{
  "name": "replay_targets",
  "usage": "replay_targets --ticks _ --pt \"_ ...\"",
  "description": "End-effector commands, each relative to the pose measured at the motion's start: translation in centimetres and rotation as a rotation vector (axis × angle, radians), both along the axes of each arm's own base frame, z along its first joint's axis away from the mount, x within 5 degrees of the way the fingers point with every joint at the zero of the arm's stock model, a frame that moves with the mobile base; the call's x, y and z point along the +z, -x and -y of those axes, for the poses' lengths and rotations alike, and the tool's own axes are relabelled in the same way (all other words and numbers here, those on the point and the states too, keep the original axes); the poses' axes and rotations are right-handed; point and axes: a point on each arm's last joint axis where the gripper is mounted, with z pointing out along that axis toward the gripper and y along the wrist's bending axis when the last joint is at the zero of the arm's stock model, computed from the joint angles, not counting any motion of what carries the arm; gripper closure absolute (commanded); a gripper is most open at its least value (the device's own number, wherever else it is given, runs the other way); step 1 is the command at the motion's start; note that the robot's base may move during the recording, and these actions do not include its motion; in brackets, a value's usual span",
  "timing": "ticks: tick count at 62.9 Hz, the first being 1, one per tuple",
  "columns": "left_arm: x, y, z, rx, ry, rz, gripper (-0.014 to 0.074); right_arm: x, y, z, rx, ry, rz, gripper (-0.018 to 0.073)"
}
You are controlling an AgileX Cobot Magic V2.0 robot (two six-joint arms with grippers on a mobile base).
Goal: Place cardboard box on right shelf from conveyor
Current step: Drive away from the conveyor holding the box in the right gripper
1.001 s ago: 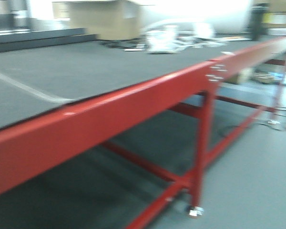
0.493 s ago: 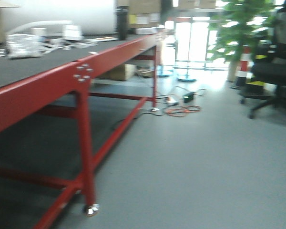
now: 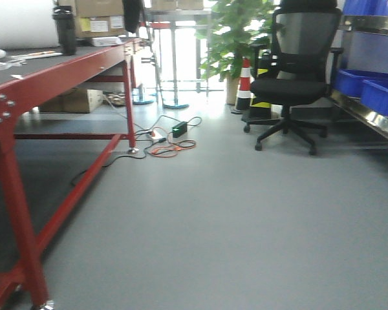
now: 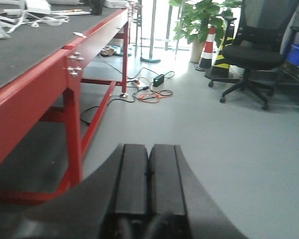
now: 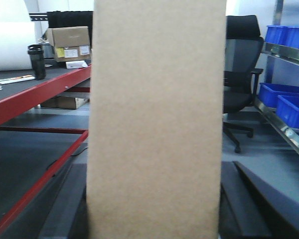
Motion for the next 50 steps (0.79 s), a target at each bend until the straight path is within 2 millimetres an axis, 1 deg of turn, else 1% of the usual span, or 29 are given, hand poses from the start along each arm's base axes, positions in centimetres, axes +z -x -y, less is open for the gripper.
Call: replay_targets --ticks 1,50 --pt "0.47 0.01 -0.02 0.002 0.01 0.083 0.0713 1.88 0.28 0.09 -0.012 0.003 0.13 0.0505" --pt "0.47 0.01 -0.02 0.002 0.01 0.083 0.0713 1.88 0.28 0.09 -0.012 0.003 0.13 0.0505"
